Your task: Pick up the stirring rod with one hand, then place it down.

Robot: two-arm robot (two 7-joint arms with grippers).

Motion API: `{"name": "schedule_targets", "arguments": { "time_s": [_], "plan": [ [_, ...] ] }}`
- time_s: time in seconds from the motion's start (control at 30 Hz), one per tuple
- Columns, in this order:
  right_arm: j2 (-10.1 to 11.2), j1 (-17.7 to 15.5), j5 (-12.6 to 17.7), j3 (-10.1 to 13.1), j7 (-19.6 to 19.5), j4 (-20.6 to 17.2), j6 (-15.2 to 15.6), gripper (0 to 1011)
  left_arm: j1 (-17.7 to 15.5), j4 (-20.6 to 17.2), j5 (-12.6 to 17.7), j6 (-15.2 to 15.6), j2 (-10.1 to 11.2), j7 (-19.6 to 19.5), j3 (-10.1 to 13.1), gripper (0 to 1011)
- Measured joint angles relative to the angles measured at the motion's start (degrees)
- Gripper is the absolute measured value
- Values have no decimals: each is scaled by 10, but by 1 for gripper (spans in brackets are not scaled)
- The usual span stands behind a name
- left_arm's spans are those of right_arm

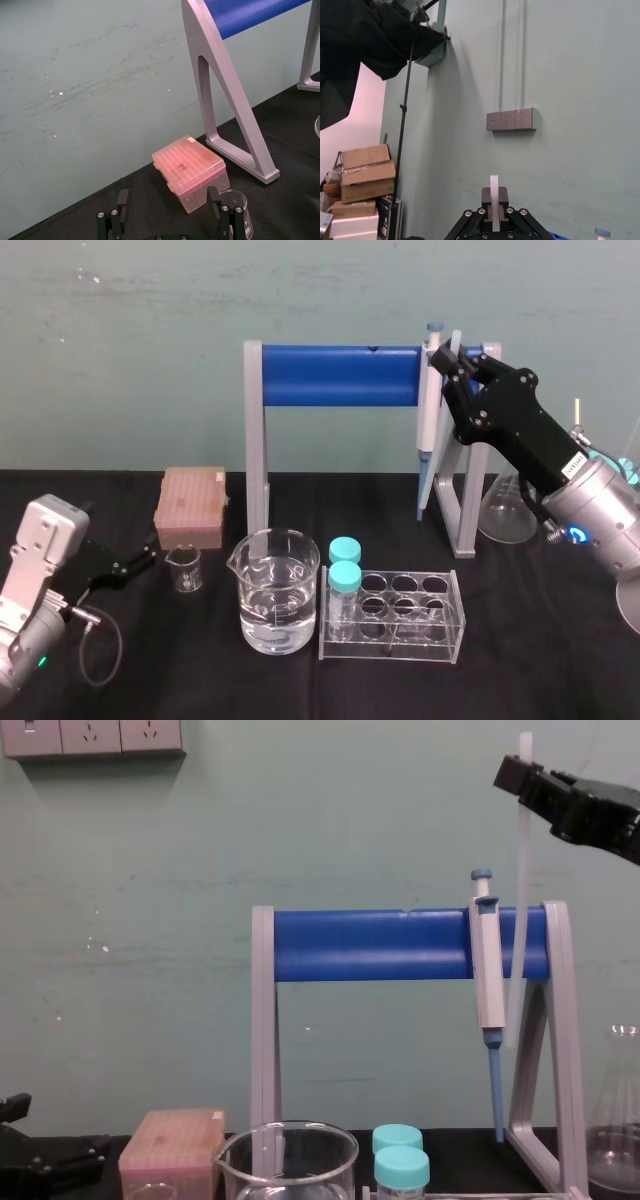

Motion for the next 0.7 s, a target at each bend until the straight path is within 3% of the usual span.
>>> {"name": "schedule_targets", "arguments": {
  "time_s": [0.7],
  "plan": [
    [10,-17,17,-16,30,19,8,67,0,0,0,0,0,0,0,1000]
  ]
}}
